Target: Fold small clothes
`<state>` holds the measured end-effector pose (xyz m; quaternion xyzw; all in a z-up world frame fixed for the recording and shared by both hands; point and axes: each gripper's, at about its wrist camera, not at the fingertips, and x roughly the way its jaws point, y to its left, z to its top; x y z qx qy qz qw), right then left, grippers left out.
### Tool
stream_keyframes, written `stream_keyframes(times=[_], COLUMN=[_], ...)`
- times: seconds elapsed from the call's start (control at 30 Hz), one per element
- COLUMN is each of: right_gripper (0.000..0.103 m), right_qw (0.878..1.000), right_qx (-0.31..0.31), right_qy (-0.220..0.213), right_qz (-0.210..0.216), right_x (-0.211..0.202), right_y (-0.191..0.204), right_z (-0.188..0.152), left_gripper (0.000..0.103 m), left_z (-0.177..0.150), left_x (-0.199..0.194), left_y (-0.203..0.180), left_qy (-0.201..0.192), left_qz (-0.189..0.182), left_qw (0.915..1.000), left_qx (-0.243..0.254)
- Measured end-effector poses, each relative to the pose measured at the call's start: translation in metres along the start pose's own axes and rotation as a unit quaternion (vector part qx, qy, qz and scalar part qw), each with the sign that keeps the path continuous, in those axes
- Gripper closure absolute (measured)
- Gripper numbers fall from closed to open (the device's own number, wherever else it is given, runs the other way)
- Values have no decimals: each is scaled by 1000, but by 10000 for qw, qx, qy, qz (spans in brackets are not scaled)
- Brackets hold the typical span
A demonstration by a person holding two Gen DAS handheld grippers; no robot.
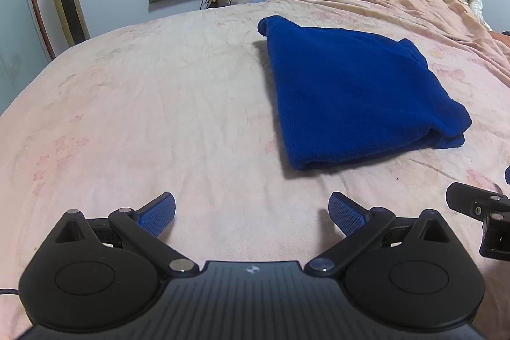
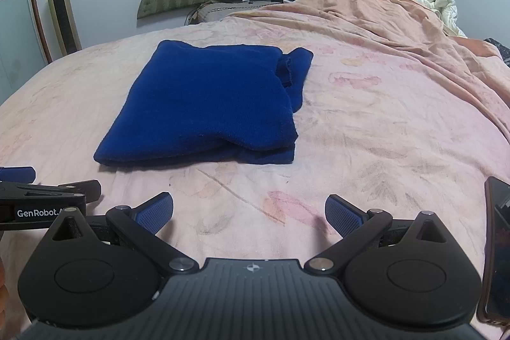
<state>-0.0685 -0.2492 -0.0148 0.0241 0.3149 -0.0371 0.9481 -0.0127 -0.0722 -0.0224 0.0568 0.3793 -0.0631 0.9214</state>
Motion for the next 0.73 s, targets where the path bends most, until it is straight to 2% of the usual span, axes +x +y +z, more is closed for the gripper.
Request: stream_keyframes(times=[0.73], right_gripper=[1], right_qw=[9999], right_qx=[-170], right_qy=[-12], right_qz=[8], right_x=[8], right_y=[5], right_z=[7], left_gripper=[0], left_z=[4], left_x=[5], left_y=[13], left_qy=[-8], left_qz=[-212], left_qw=[9997], left_qx=[-128])
